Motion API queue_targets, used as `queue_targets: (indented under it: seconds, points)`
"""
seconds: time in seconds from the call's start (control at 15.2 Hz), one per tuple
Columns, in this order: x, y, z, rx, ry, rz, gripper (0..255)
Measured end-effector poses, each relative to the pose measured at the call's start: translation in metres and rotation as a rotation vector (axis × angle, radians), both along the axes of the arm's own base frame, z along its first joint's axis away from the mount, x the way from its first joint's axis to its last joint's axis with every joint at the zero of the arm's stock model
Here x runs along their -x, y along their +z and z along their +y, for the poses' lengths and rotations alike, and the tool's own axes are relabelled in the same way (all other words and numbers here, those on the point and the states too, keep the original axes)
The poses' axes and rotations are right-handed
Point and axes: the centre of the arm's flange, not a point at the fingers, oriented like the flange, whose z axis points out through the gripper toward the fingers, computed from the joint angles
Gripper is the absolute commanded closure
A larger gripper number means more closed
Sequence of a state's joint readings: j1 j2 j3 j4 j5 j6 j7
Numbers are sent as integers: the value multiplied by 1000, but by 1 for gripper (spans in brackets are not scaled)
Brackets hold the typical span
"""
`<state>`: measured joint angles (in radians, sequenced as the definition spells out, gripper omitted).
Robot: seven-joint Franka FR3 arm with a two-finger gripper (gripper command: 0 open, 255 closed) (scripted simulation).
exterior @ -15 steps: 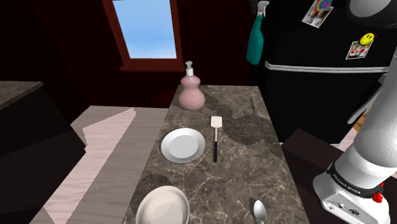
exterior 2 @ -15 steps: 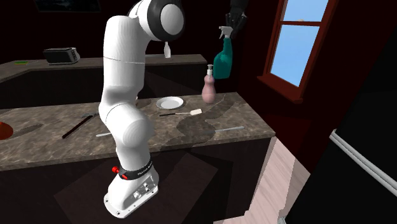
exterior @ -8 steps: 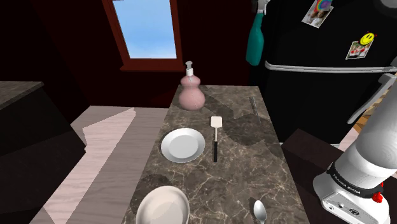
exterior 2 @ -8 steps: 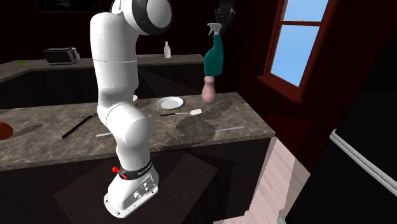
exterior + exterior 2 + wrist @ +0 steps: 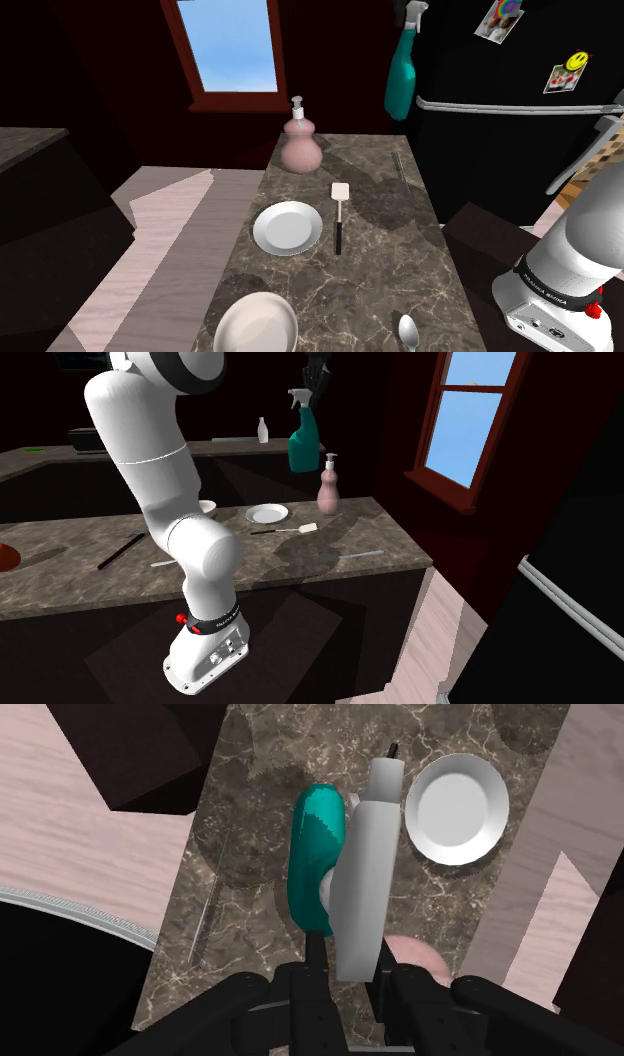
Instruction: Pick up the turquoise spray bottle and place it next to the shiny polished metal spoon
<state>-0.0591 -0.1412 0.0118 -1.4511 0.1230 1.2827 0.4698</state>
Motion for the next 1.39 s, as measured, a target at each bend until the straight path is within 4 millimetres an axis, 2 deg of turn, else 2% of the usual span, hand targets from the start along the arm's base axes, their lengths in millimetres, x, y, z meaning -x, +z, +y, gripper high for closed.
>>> queue_targets:
  seconds: [1.39]
  points:
    - [157, 2, 233, 1, 1, 0, 255]
